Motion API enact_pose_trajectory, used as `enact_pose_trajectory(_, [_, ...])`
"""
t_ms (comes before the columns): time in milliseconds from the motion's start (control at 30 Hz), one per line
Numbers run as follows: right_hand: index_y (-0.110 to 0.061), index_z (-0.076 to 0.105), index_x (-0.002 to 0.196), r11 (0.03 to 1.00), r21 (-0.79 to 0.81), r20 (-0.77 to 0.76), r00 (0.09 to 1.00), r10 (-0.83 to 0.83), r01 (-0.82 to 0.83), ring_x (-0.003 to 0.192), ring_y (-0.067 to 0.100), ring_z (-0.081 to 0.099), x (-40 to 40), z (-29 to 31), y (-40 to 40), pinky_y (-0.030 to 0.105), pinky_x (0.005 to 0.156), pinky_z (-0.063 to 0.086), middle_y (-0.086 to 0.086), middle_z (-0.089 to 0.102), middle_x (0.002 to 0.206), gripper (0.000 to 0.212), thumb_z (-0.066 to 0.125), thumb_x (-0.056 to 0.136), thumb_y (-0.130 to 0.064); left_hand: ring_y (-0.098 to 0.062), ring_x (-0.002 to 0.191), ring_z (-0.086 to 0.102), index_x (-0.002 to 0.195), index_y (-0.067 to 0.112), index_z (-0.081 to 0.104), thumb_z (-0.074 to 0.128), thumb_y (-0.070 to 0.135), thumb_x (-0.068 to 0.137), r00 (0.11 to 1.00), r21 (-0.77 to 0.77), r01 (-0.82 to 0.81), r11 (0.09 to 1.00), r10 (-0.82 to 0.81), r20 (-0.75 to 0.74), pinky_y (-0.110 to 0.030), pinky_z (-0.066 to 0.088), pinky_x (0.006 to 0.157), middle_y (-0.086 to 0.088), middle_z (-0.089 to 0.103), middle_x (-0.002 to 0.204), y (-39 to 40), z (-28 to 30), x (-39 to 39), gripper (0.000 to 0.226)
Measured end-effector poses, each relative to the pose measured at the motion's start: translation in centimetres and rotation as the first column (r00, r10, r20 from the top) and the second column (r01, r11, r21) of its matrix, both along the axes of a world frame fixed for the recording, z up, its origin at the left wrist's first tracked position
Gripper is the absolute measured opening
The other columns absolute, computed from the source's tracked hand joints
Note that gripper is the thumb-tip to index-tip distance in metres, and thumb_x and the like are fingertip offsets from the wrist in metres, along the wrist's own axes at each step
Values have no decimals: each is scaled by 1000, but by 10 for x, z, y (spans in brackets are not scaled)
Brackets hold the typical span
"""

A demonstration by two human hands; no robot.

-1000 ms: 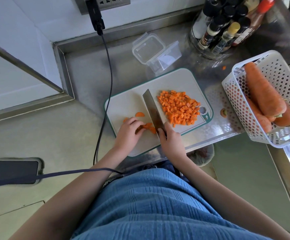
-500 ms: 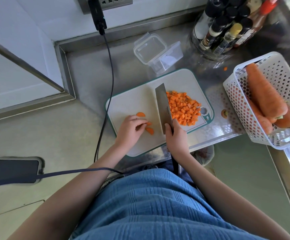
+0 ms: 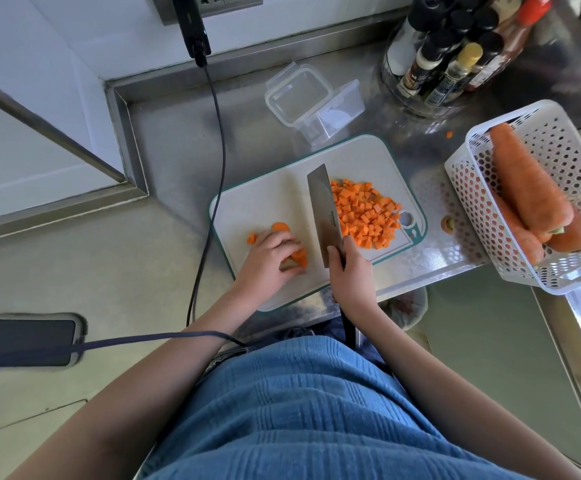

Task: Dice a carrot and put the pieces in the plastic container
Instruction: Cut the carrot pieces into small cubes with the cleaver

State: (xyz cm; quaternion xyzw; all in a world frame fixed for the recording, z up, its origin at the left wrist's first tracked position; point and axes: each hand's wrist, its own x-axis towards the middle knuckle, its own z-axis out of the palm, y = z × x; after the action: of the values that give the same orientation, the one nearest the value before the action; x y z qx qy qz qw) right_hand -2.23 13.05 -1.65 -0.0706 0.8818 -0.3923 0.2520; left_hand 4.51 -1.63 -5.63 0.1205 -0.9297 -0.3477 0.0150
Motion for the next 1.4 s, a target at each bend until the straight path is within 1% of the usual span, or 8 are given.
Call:
enact_pose_trajectory(233, [-8,40,86,999,26,-18,999,38,-38,54,19,42,3,1,-2,30,49,30,5,51,63,20,42,100,-22,-26,90,55,97,4,73,75,4,74,983,80,-173,982,177,-43,-13,31,83,-9,62,91,17,5,-15,24])
enact_pose_trajectory(400, [-10,42,91,999,16,-23,999,47,-46,56,21,46,1,2,-9,29,48,32,8,55,68,15,42,101,-22,-20,100,54,120,4,61,73,7,77,980,146,-194,970,199,-15,-22,40,90,-8,61,105,20,9,-17,45])
enact_pose_trajectory(600, [-15,35,87,994,79,-54,995,80,-75,52,24,43,0,4,-9,31,44,27,5,48,60,18,38,102,-25,-28,102,58,111,3,66,78,8,72,967,113,-251,961,254,-11,-33,44,92,-11,63,108,11,5,-4,41])
enact_pose_trajectory(800, [-15,42,107,967,203,-49,984,169,-156,63,34,56,-1,5,-4,40,55,48,13,60,72,15,33,103,-27,-26,96,58,108,5,70,77,7,72,978,119,-207,971,209,-6,-26,39,88,-9,63,100,14,5,-9,36])
enact_pose_trajectory(900, [-14,36,92,970,183,-31,986,166,-158,57,28,49,3,3,-8,33,48,37,8,54,67,16,35,103,-25,-26,95,59,106,6,71,75,6,75,979,120,-200,972,203,-12,-21,38,87,-9,65,100,17,8,-11,32])
enact_pose_trajectory(1067, [-10,37,92,975,145,-19,984,175,-170,51,16,44,2,5,-21,29,43,29,1,48,61,16,35,103,-21,-29,94,62,100,3,72,73,3,75,979,139,-192,971,200,-46,-11,31,87,-12,68,99,16,14,-9,25])
enact_pose_trajectory(1300, [-12,40,95,991,87,-64,992,108,-102,54,25,44,-4,5,-17,31,47,28,3,48,60,13,38,102,-22,-28,100,60,115,5,64,76,7,74,980,138,-186,973,193,-39,-30,46,90,-13,65,106,13,9,-5,43])
enact_pose_trajectory(1400, [-13,36,88,991,63,-57,991,120,-117,50,22,38,-1,8,-14,31,47,27,2,45,58,16,39,102,-22,-27,98,61,101,7,67,76,4,72,977,132,-185,974,197,-81,-35,49,87,-9,67,102,10,9,1,31])
